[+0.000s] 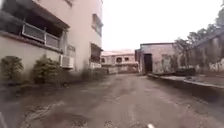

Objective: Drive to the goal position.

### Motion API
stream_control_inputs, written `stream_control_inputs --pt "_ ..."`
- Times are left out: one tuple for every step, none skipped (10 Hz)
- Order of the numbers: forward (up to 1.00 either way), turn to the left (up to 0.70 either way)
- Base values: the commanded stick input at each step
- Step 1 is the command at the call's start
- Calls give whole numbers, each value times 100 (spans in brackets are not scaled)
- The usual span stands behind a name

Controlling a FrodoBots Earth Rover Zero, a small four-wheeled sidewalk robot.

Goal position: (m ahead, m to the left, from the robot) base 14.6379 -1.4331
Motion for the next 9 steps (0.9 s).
stream_control_inputs --pt "70 -28" --pt "70 -27" --pt "70 -22" --pt "70 -21" --pt "70 -23" --pt "70 -26" --pt "70 -28" --pt "70 -15" --pt "70 0"
